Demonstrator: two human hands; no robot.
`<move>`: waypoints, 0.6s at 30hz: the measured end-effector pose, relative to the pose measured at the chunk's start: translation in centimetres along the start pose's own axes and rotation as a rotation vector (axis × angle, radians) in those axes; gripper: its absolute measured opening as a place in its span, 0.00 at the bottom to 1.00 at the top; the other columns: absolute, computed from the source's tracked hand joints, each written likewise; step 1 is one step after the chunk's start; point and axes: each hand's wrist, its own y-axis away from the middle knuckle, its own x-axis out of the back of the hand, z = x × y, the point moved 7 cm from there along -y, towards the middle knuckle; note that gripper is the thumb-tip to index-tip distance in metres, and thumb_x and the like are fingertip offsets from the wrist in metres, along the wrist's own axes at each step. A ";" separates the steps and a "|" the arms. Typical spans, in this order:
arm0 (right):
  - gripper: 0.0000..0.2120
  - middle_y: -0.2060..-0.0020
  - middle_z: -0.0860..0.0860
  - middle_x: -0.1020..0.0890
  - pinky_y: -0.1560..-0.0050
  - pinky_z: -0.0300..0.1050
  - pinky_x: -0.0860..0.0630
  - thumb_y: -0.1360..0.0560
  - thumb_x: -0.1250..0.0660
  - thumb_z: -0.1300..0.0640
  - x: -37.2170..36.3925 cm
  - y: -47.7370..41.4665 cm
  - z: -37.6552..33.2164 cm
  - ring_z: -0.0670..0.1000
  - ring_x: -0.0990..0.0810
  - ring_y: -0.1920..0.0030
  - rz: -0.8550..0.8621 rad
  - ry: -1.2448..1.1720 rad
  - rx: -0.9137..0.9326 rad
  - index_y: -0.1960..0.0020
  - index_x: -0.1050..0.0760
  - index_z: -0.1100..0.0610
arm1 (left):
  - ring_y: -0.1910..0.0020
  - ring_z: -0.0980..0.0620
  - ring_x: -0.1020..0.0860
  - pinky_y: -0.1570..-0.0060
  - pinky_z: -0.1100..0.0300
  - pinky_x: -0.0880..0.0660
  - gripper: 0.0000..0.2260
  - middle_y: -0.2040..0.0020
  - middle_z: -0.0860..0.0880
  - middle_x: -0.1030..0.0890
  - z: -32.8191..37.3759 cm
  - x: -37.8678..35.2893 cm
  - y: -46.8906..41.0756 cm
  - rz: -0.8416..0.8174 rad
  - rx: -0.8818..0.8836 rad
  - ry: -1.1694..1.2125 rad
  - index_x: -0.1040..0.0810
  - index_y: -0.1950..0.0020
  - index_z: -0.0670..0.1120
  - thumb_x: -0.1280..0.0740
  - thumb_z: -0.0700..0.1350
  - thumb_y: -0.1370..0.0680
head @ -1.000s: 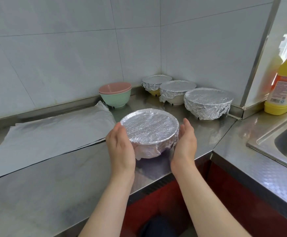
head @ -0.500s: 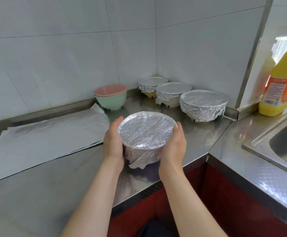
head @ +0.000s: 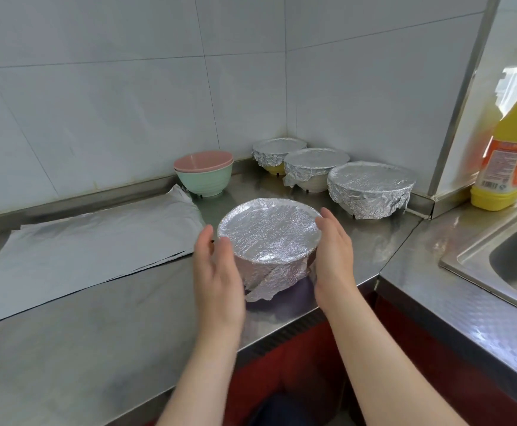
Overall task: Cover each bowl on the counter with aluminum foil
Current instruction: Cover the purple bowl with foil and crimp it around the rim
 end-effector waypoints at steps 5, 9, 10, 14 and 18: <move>0.26 0.37 0.48 0.23 0.33 0.59 0.29 0.30 0.40 0.52 -0.5 0.0 0.3 0.52 0.24 0.37 -0.002 0.029 -0.017 0.32 0.28 0.47 | 0.28 0.63 0.40 0.29 0.63 0.42 0.20 0.26 0.59 0.38 -1.0 -1.8 1.1 0.089 -0.022 0.024 0.41 0.23 0.53 0.47 0.49 0.16; 0.24 0.36 0.48 0.25 0.33 0.55 0.29 0.25 0.44 0.55 -0.6 0.9 0.2 0.50 0.25 0.39 0.011 0.093 0.036 0.29 0.31 0.49 | 0.32 0.60 0.31 0.31 0.60 0.35 0.17 0.32 0.56 0.27 -1.6 -1.6 -0.8 0.265 0.012 0.191 0.28 0.30 0.50 0.46 0.45 0.18; 0.23 0.36 0.47 0.25 0.33 0.52 0.30 0.23 0.45 0.56 -0.7 0.9 0.2 0.49 0.26 0.38 0.017 0.103 0.056 0.29 0.32 0.50 | 0.34 0.59 0.29 0.33 0.59 0.33 0.16 0.35 0.55 0.24 -1.8 -1.5 -1.2 0.294 0.019 0.239 0.25 0.33 0.50 0.45 0.45 0.19; 0.23 0.32 0.45 0.30 0.29 0.50 0.35 0.20 0.48 0.58 -1.3 1.6 0.5 0.46 0.32 0.32 0.027 0.110 0.101 0.25 0.37 0.51 | 0.42 0.57 0.22 0.43 0.60 0.27 0.13 0.44 0.52 0.19 -2.1 -1.3 -2.0 0.384 0.025 0.426 0.20 0.46 0.50 0.43 0.42 0.22; 0.25 0.29 0.45 0.32 0.28 0.51 0.37 0.21 0.48 0.57 -1.3 1.5 0.6 0.46 0.34 0.30 0.021 0.121 0.090 0.24 0.39 0.49 | 0.40 0.51 0.22 0.37 0.50 0.27 0.13 0.40 0.48 0.20 -2.6 -1.9 -2.5 0.296 0.063 0.455 0.20 0.45 0.52 0.41 0.46 0.24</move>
